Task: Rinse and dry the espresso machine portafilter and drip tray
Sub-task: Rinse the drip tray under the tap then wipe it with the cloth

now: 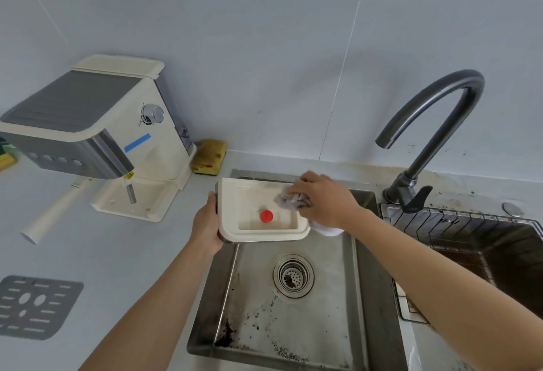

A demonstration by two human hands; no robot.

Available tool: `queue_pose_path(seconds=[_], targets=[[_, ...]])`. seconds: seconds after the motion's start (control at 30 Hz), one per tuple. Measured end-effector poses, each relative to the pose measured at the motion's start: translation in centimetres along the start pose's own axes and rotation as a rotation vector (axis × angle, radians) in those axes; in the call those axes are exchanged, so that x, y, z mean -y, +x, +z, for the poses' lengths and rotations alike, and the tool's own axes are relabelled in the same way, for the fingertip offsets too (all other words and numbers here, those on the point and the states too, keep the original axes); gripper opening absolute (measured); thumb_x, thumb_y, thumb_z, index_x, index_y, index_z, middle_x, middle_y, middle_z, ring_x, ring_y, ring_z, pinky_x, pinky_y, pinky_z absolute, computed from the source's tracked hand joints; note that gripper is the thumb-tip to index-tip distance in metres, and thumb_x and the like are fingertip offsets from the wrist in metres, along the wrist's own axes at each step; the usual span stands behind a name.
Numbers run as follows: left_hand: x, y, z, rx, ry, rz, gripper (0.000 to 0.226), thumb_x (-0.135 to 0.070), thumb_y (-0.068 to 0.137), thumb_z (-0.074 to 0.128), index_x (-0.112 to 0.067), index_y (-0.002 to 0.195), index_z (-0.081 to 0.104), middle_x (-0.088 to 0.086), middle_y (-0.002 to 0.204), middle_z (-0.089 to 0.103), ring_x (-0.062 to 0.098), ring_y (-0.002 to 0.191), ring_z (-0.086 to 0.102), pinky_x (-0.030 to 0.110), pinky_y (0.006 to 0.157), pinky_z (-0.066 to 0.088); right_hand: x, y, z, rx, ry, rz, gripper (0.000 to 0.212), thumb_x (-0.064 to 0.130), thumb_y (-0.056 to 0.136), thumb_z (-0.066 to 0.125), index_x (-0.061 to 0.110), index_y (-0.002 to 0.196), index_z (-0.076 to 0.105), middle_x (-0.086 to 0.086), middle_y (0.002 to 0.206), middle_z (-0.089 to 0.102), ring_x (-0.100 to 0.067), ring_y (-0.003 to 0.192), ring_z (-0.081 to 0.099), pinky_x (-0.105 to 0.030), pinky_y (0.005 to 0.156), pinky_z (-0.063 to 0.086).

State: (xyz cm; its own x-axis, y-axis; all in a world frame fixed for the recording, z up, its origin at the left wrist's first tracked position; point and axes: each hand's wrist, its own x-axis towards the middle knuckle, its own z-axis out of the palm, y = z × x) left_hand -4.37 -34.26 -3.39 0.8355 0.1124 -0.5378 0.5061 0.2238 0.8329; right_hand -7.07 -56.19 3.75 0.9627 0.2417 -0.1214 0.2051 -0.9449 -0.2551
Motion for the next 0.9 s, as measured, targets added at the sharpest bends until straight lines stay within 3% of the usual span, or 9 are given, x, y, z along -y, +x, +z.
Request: queue_pose_path(seconds=[0.1, 0.17, 0.27, 0.33, 0.47, 0.6, 0.9], targets=[[0.5, -0.3, 0.6, 0.019, 0.021, 0.003, 0.039, -0.042, 0.097, 0.032, -0.021, 0.084, 0.062, -0.004, 0.061, 0.072, 0.022, 0.075, 0.066, 0.037, 0.066, 0.054, 1.6, 0.4, -0.4, -0.186, 0.026, -0.106, 0.045, 0.020, 0.084, 0.053, 0.030, 0.127, 0.050, -0.001, 0.127, 0.046, -0.025, 0.106, 0.046, -0.033, 0.072, 0.047], [0.7, -0.9, 1.2, 0.034, 0.017, -0.015, 0.038, -0.043, 0.097, 0.034, -0.020, 0.085, 0.062, 0.000, 0.067, 0.072, 0.022, 0.075, 0.065, 0.037, 0.067, 0.054, 2.9, 0.8, -0.1, -0.254, 0.027, -0.202, 0.044, 0.015, 0.082, 0.053, 0.026, 0.124, 0.054, -0.006, 0.126, 0.048, -0.028, 0.102, 0.047, -0.033, 0.066, 0.046], [0.6, -1.3, 2.0, 0.108, -0.035, -0.043, 0.032, -0.040, 0.096, 0.038, -0.017, 0.090, 0.061, 0.009, 0.087, 0.066, 0.023, 0.081, 0.062, 0.041, 0.080, 0.050, 4.4, 1.3, 1.1, -0.240, -0.023, -0.303, 0.040, 0.010, 0.079, 0.055, 0.020, 0.117, 0.060, -0.012, 0.121, 0.054, -0.034, 0.094, 0.049, -0.033, 0.058, 0.044], [0.7, -1.4, 2.3, 0.144, -0.072, -0.029, 0.029, -0.038, 0.095, 0.038, -0.017, 0.087, 0.057, 0.008, 0.088, 0.060, 0.019, 0.077, 0.061, 0.035, 0.073, 0.050, 4.7, 1.3, 1.9, -0.224, -0.012, -0.314, 0.040, 0.006, 0.077, 0.059, 0.020, 0.113, 0.064, -0.015, 0.115, 0.059, -0.036, 0.089, 0.052, -0.035, 0.055, 0.048], [1.2, -1.3, 1.4, 0.036, 0.013, -0.018, 0.036, -0.044, 0.096, 0.035, -0.019, 0.085, 0.060, 0.008, 0.080, 0.066, 0.026, 0.080, 0.061, 0.044, 0.082, 0.050, 3.5, 1.8, 3.0, -0.185, -0.071, -0.266, 0.044, 0.012, 0.083, 0.056, 0.028, 0.124, 0.057, -0.011, 0.123, 0.054, -0.035, 0.098, 0.049, -0.033, 0.061, 0.045], [1.2, -0.8, 1.0, 0.003, -0.001, -0.034, 0.040, -0.045, 0.096, 0.034, -0.020, 0.081, 0.061, -0.002, 0.056, 0.070, 0.023, 0.070, 0.064, 0.038, 0.070, 0.051, 1.5, 1.8, 3.5, -0.114, -0.079, -0.165, 0.042, 0.024, 0.090, 0.048, 0.036, 0.131, 0.047, -0.002, 0.134, 0.042, -0.027, 0.112, 0.040, -0.033, 0.072, 0.044], [0.8, 0.0, 0.0, -0.037, -0.021, 0.003, 0.040, -0.045, 0.096, 0.034, -0.022, 0.080, 0.063, -0.006, 0.058, 0.071, 0.019, 0.065, 0.067, 0.033, 0.061, 0.053, -2.0, 2.0, 3.8, -0.062, 0.034, 0.154, 0.042, 0.029, 0.091, 0.047, 0.036, 0.132, 0.044, 0.000, 0.127, 0.045, -0.026, 0.114, 0.044, -0.030, 0.072, 0.039]])
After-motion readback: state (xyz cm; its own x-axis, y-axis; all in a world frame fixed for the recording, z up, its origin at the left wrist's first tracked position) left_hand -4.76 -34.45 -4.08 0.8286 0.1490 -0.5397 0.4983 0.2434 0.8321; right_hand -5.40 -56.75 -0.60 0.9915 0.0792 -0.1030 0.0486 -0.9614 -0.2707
